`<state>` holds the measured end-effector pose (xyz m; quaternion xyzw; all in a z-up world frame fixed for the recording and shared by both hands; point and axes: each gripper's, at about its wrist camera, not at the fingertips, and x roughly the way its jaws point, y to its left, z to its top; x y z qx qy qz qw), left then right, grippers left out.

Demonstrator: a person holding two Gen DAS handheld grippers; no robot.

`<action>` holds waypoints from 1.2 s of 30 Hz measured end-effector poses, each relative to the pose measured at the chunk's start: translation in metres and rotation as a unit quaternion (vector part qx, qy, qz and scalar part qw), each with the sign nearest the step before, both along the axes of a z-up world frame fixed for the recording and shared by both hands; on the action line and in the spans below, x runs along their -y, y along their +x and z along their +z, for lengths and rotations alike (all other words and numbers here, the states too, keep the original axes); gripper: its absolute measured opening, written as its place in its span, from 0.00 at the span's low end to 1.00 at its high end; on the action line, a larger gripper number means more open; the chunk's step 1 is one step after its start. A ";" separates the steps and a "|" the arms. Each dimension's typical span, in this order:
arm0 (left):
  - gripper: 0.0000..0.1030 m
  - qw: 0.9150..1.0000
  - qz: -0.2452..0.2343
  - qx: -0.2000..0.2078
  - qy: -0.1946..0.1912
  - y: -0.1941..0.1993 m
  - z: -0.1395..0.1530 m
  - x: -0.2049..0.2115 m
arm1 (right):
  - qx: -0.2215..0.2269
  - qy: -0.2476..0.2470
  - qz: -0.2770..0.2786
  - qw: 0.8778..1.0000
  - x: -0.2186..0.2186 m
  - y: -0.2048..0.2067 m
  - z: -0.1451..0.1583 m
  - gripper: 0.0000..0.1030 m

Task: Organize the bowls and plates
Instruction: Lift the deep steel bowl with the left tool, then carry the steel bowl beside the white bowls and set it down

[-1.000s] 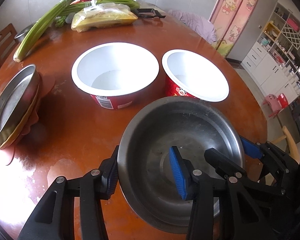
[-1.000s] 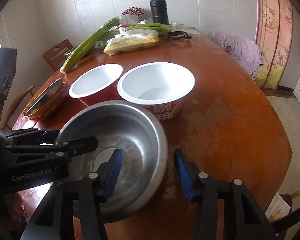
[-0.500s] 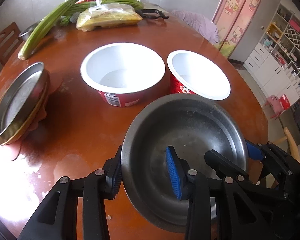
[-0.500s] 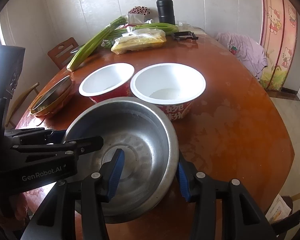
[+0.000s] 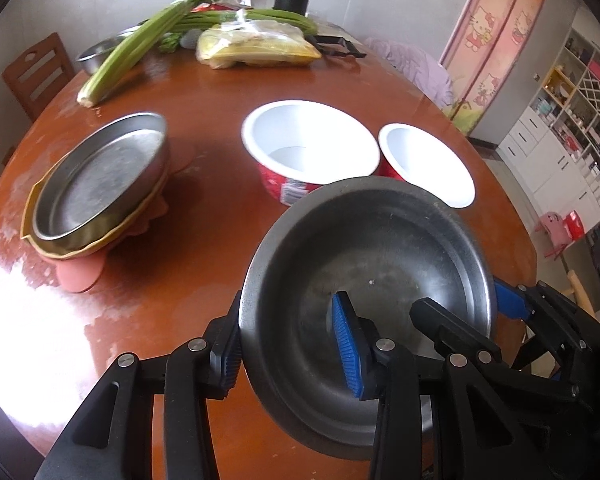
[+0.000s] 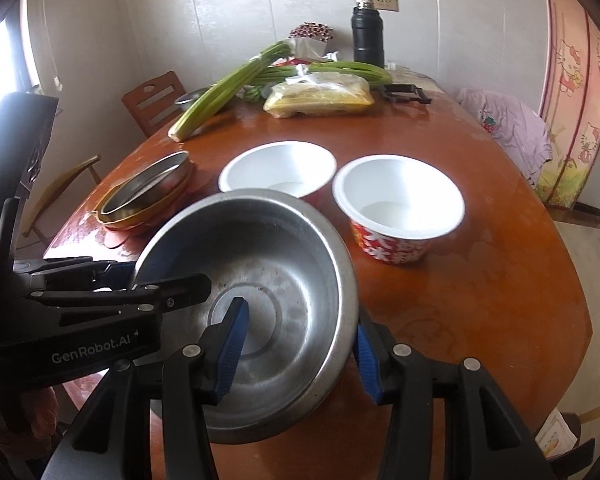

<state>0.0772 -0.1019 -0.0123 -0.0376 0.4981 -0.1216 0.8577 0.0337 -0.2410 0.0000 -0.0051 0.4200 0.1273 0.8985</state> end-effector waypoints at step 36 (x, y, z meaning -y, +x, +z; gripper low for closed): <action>0.41 1.000 0.027 -0.004 0.012 0.005 -0.019 -0.027 | -0.032 0.014 0.020 0.999 -0.028 0.013 -0.023 0.49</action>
